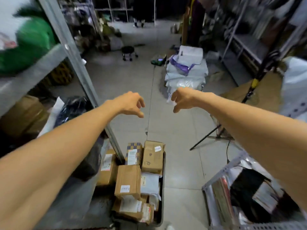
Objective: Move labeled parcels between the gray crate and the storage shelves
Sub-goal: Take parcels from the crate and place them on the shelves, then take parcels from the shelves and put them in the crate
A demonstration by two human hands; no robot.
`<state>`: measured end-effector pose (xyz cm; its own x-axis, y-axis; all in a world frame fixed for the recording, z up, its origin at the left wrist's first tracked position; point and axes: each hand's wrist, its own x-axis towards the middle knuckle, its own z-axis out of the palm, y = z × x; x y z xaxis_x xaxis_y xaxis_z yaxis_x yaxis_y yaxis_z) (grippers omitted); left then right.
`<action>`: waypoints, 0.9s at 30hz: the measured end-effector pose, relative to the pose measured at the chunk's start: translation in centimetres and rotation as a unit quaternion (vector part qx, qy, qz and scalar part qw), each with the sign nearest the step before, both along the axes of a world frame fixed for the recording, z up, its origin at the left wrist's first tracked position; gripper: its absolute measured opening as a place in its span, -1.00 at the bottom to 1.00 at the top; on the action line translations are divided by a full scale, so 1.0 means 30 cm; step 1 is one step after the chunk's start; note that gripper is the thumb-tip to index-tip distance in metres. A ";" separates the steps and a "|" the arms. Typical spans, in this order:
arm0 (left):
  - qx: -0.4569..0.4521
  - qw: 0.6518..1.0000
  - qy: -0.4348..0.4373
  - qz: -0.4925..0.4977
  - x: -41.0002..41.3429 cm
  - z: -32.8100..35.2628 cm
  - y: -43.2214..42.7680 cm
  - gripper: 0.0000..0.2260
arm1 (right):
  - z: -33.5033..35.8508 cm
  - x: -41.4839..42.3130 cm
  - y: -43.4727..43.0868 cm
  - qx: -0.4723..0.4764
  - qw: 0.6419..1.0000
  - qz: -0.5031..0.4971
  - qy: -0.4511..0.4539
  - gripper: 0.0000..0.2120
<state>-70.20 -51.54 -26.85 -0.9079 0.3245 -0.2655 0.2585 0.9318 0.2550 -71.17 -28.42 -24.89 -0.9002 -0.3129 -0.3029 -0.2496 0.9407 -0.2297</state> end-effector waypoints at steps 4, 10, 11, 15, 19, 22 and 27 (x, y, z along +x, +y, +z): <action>0.014 0.998 0.059 -0.010 -0.024 0.216 0.033 -0.63 | 0.206 0.029 0.052 0.004 0.999 0.013 0.033 -0.59; 0.029 0.997 0.067 -0.009 -0.013 0.375 0.049 -0.61 | 0.340 0.052 0.032 -0.033 0.995 0.037 0.087 -0.55; 0.030 0.997 0.067 -0.008 0.000 0.388 0.052 -0.61 | 0.355 0.058 0.025 -0.033 0.994 0.049 0.089 -0.53; 0.037 0.997 0.064 0.033 0.080 0.418 0.035 -0.60 | 0.389 0.069 -0.014 -0.034 0.990 0.099 0.093 -0.50; 0.051 0.989 0.067 0.119 0.229 0.416 -0.007 -0.59 | 0.389 0.108 -0.083 -0.050 0.983 0.152 0.088 -0.42; 0.065 0.977 0.061 0.192 0.401 0.408 -0.044 -0.59 | 0.383 0.187 -0.173 -0.063 0.969 0.231 0.062 -0.42; 0.042 0.944 0.075 0.317 0.753 0.391 -0.116 -0.62 | 0.403 0.411 -0.363 -0.081 0.918 0.380 0.079 -0.58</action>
